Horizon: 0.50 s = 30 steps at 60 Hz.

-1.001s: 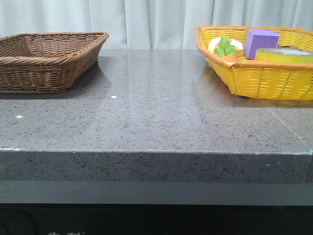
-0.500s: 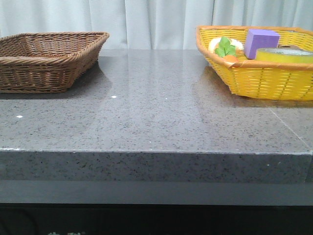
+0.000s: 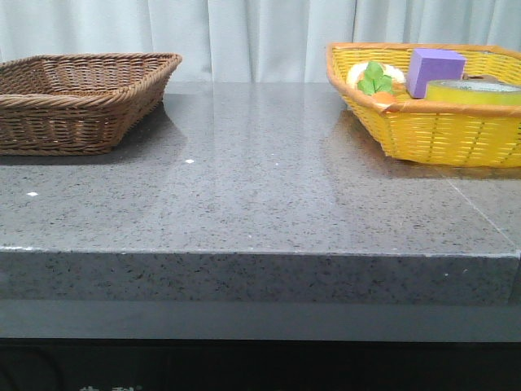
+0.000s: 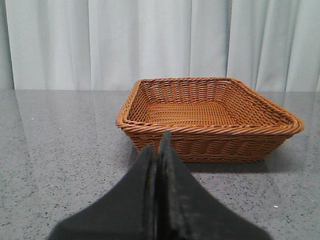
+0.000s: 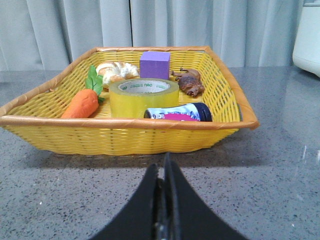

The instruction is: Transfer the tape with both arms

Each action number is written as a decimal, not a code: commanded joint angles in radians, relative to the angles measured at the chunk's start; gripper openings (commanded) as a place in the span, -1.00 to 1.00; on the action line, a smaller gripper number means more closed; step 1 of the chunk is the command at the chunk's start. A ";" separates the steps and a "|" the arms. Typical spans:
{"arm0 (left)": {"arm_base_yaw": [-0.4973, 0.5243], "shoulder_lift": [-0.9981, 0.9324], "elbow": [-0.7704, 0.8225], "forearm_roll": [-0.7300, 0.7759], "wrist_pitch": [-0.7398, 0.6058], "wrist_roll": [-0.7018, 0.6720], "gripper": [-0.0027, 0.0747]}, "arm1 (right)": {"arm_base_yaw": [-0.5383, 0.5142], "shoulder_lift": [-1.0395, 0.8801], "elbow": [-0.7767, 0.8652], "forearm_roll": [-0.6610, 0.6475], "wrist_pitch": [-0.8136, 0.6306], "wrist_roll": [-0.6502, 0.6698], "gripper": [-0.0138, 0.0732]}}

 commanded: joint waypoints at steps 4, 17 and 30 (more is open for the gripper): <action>0.003 -0.020 0.008 -0.008 -0.076 -0.008 -0.98 | -0.005 -0.023 -0.007 -0.002 -0.085 -0.001 -0.84; 0.003 -0.020 0.008 -0.008 -0.076 -0.008 -0.98 | -0.005 -0.023 -0.007 -0.002 -0.089 -0.001 -0.84; 0.003 -0.020 0.003 -0.008 -0.122 -0.008 -0.98 | -0.005 -0.023 -0.016 -0.002 -0.094 -0.001 -0.84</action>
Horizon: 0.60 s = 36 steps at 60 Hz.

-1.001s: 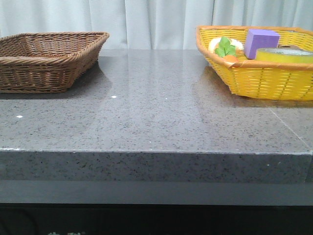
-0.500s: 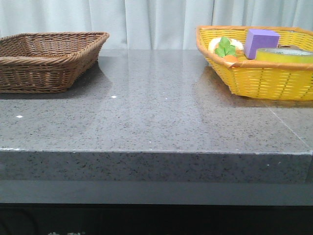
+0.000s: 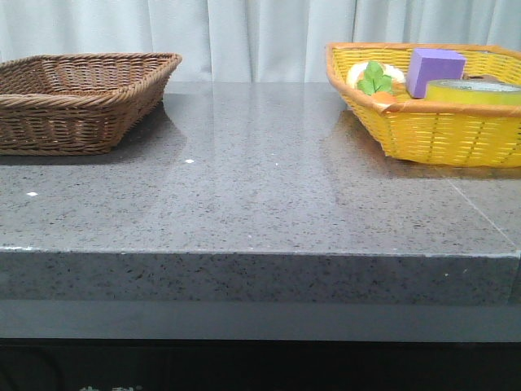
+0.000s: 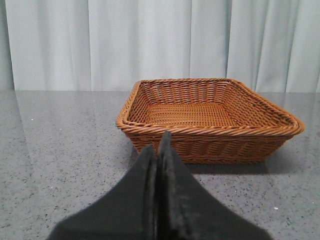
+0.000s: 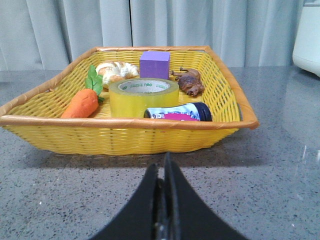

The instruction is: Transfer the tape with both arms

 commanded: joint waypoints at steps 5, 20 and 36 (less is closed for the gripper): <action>0.003 -0.018 -0.013 -0.008 -0.134 -0.008 -0.98 | -0.005 -0.023 -0.055 -0.001 -0.095 -0.001 -0.84; 0.003 -0.014 -0.182 -0.008 -0.133 -0.010 -0.98 | -0.005 -0.011 -0.273 -0.003 0.008 -0.001 -0.84; 0.003 0.084 -0.501 0.000 0.092 -0.010 -0.98 | -0.005 0.152 -0.542 -0.013 0.185 -0.001 -0.84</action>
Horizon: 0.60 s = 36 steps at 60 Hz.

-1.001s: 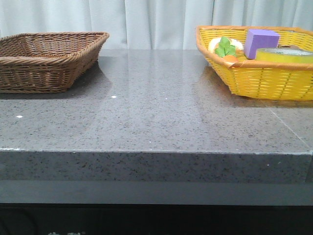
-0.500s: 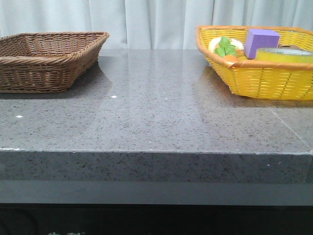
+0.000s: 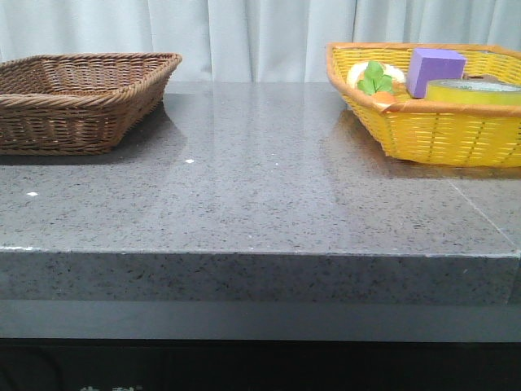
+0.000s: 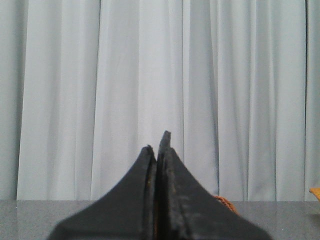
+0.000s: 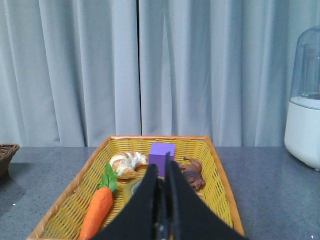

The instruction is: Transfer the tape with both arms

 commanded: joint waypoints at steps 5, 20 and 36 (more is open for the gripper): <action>0.003 0.126 -0.193 0.000 0.106 -0.010 -0.98 | -0.005 0.138 -0.171 -0.011 0.042 -0.001 -0.84; 0.003 0.348 -0.357 0.000 0.376 -0.010 -0.98 | -0.005 0.333 -0.295 -0.011 0.192 -0.001 -0.84; 0.003 0.515 -0.353 -0.008 0.491 -0.010 -0.98 | -0.005 0.490 -0.293 -0.011 0.264 -0.001 -0.84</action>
